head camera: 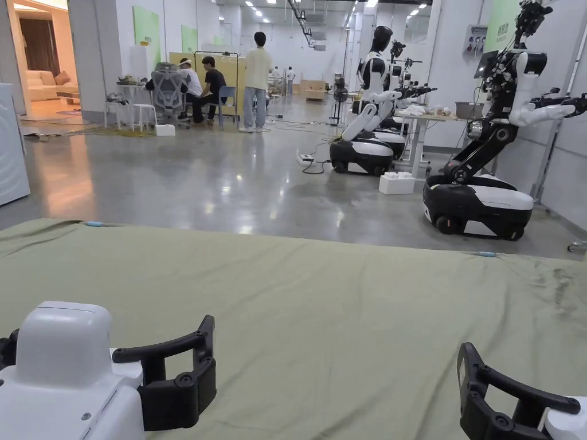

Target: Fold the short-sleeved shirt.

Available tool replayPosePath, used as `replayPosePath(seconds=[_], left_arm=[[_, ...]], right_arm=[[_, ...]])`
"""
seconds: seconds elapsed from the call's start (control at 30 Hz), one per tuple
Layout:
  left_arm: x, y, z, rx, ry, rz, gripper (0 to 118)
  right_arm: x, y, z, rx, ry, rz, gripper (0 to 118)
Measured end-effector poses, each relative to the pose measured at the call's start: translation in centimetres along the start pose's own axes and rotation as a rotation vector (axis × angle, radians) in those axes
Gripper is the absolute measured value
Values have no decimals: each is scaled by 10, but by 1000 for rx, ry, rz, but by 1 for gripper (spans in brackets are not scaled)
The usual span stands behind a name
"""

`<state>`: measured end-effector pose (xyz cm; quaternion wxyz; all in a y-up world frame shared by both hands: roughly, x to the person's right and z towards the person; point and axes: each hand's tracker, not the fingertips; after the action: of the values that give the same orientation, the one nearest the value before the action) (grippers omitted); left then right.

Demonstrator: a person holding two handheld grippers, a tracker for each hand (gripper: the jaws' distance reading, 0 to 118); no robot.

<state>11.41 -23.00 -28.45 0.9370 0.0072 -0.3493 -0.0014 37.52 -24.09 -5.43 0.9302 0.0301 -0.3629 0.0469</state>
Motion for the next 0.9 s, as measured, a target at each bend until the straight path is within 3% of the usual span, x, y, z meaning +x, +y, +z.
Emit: replayPosePath(seconds=[0.43,0.57,0.6,0.63,0.67,0.7,0.83,0.9], left_arm=[[-4,-1,2,-11,27,-22,118],[-5,-5,0,-69,-39,50,118],[-6,-5,0,-73,-67,78,112],[-6,-6,0,-60,-77,121,65],[-6,-8,-3,-70,-55,163,6],[-6,-9,-6,-41,-28,173,0],[2,-9,-10,-85,-88,96,0],[1,-9,-14,-99,-93,96,0]], right_arm=[[0,1,0,-18,-11,-4,118],[6,3,1,-82,33,-67,118],[9,4,1,-79,57,-84,113],[10,2,2,-49,56,-77,74],[10,1,0,-37,33,-60,6],[6,3,-1,-23,-54,-21,2],[10,11,-3,-39,11,-113,2],[11,12,-3,-39,12,-112,2]])
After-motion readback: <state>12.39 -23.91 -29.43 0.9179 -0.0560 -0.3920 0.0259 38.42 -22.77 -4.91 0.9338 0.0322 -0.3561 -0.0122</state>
